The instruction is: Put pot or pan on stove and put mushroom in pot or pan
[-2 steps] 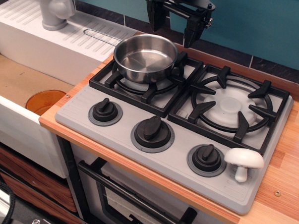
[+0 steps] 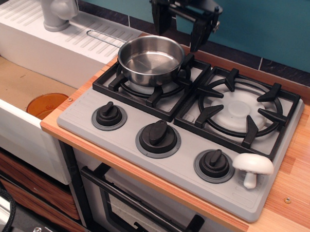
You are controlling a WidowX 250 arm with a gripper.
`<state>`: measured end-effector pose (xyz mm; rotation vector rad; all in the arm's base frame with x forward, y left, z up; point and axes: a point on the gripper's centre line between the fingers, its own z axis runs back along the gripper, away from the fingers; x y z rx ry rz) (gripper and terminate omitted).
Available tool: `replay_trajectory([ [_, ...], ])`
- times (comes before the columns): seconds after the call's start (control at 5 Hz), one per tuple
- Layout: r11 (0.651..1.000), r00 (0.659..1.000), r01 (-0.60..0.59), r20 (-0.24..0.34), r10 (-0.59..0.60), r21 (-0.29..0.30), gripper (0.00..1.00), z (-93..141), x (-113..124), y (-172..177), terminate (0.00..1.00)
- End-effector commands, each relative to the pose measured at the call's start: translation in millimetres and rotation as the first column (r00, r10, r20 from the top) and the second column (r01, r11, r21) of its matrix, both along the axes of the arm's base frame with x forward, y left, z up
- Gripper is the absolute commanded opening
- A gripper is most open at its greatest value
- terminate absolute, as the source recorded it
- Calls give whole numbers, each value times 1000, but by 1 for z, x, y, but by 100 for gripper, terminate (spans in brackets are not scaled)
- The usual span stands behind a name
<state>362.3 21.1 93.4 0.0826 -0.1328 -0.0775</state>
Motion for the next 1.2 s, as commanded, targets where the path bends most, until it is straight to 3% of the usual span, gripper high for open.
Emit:
replay_trajectory([
  [0.0, 999, 993, -14, 114, 10, 33, 100, -24, -12, -13, 0],
  [0.2, 999, 990, -18, 139, 13, 36, 100, -38, -13, -18, 0],
  [0.4, 997, 989, -42, 143, 34, 59, 0, -46, -9, -21, 0],
  [1.0, 999, 989, 2, 146, -7, 36, 0, -32, 4, -10, 0],
])
